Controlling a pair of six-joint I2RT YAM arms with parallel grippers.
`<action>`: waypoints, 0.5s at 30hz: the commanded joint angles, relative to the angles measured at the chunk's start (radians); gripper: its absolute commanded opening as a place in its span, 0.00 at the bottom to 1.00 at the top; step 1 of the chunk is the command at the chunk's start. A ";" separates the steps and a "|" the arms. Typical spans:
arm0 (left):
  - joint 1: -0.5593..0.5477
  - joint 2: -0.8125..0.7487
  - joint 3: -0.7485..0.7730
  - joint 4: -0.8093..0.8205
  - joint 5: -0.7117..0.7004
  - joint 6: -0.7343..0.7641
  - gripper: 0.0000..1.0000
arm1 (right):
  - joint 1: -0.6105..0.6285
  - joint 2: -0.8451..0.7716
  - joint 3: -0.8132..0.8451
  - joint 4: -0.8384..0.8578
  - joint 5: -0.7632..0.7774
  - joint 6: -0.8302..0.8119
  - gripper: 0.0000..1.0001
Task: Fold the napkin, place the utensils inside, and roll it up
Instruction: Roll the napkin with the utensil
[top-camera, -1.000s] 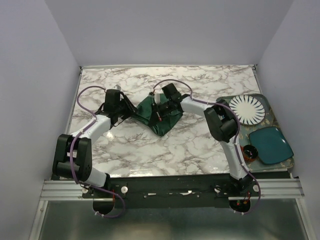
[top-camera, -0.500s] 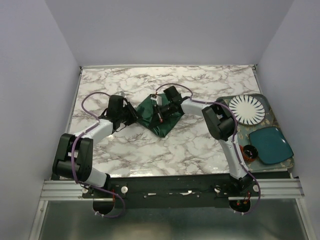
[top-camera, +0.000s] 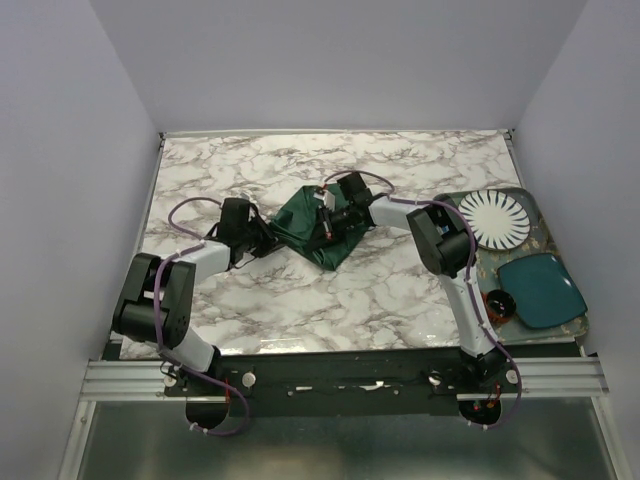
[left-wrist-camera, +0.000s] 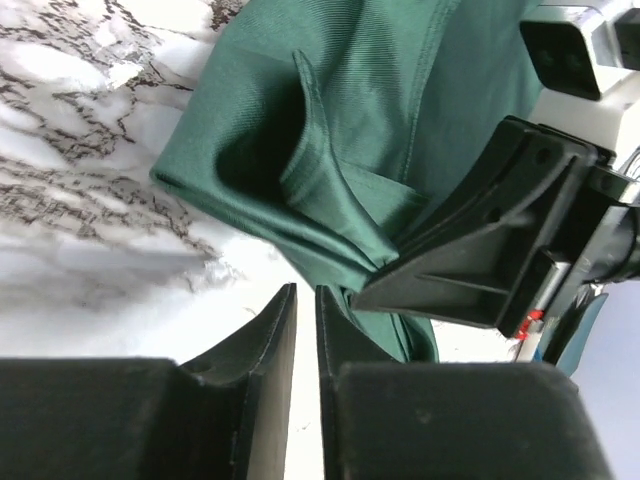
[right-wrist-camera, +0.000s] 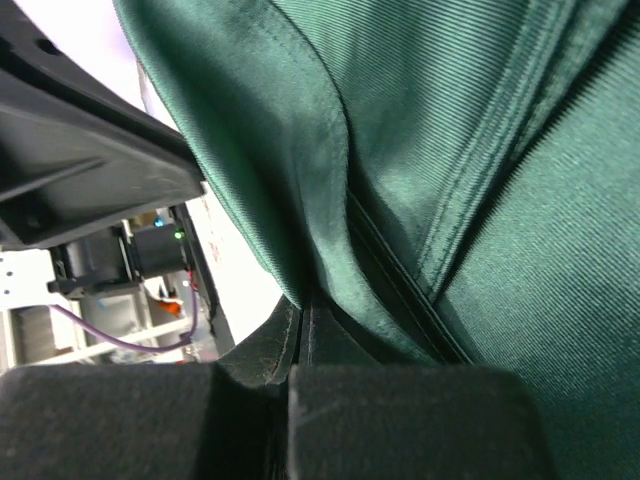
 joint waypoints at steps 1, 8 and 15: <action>-0.005 0.061 0.023 0.105 0.064 -0.045 0.18 | -0.006 0.046 -0.016 0.012 -0.008 0.056 0.01; -0.005 0.117 0.049 0.157 0.081 -0.057 0.15 | -0.008 0.054 -0.009 0.012 -0.026 0.062 0.03; -0.005 0.165 0.069 0.179 0.087 -0.069 0.13 | -0.010 0.048 -0.010 0.012 -0.032 0.058 0.08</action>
